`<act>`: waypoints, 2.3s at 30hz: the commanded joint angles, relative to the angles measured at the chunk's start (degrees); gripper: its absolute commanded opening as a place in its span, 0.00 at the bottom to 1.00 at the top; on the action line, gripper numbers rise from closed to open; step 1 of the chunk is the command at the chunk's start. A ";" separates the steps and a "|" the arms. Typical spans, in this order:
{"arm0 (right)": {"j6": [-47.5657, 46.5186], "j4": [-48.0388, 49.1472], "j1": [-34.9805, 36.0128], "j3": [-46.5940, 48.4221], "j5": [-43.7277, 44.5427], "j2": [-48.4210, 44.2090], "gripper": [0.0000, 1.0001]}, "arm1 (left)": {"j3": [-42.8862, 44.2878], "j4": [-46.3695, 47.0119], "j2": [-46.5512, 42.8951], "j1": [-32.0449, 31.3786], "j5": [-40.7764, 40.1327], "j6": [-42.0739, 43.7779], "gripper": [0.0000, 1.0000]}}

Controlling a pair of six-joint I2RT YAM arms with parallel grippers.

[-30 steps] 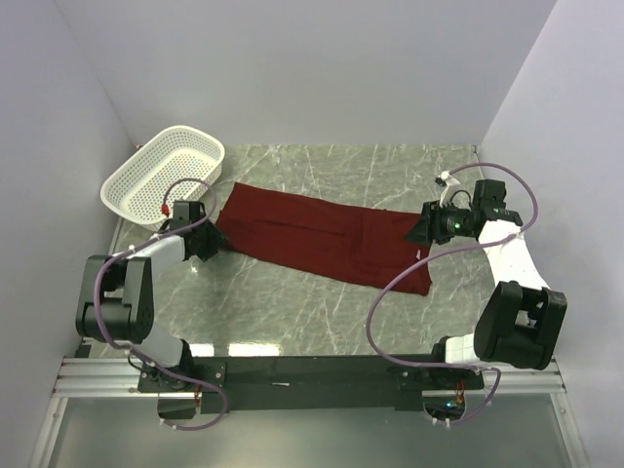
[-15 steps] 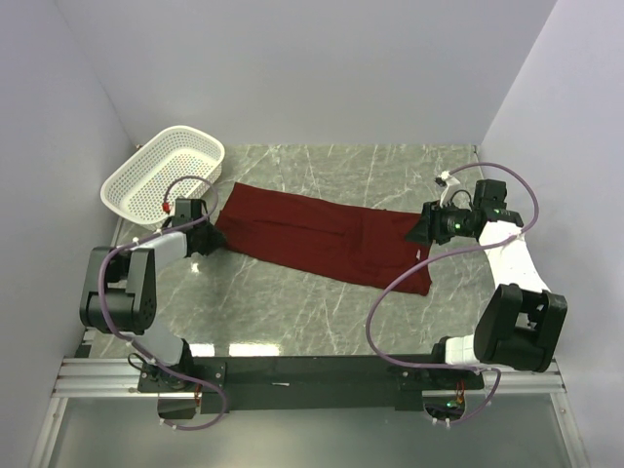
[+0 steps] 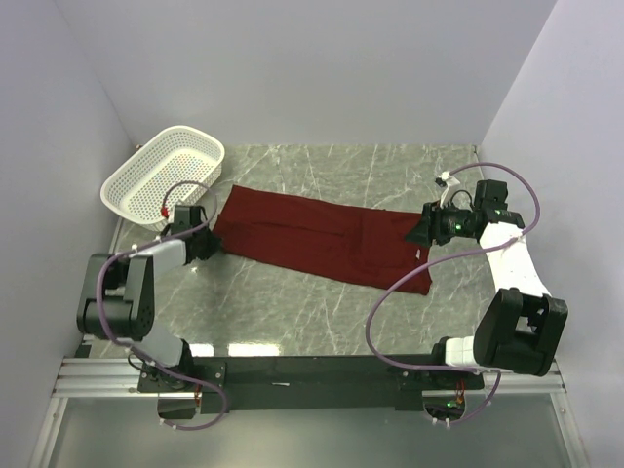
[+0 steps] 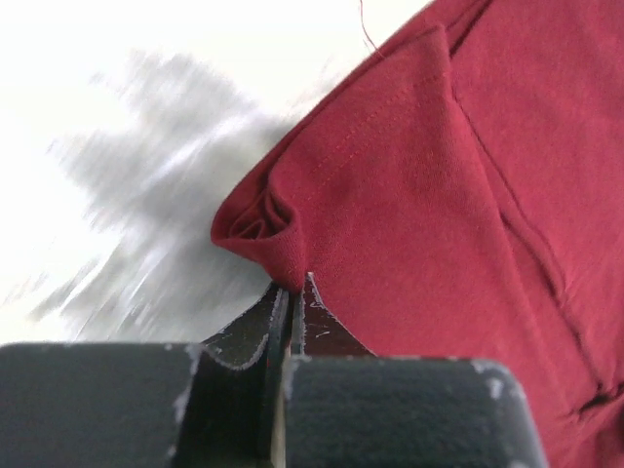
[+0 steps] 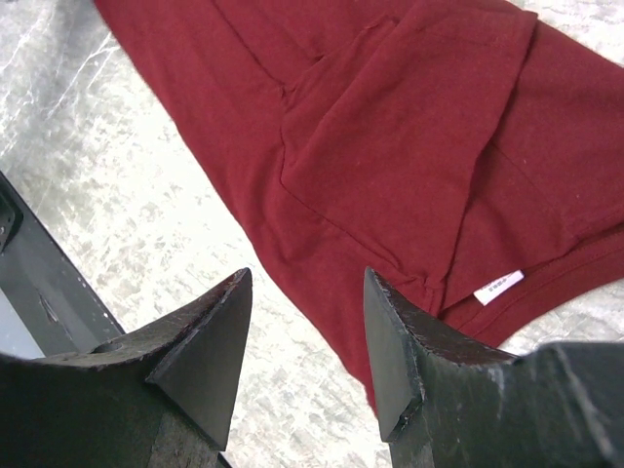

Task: Fold and stack the t-shirts
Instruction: Fold the tshirt

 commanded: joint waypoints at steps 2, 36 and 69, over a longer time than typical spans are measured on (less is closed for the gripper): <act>-1.28 -0.41 -0.24 0.05 -1.89 -2.28 0.57 | -7.25 -3.62 -7.65 0.06 -0.30 -0.52 0.01; -1.89 -1.64 -0.24 1.19 -2.15 -0.79 0.57 | -0.09 -14.28 -35.17 -9.69 12.15 6.29 1.00; -1.89 -2.08 -4.28 0.32 -3.21 -2.02 0.58 | 87.13 -40.18 50.17 -30.17 32.84 78.31 0.89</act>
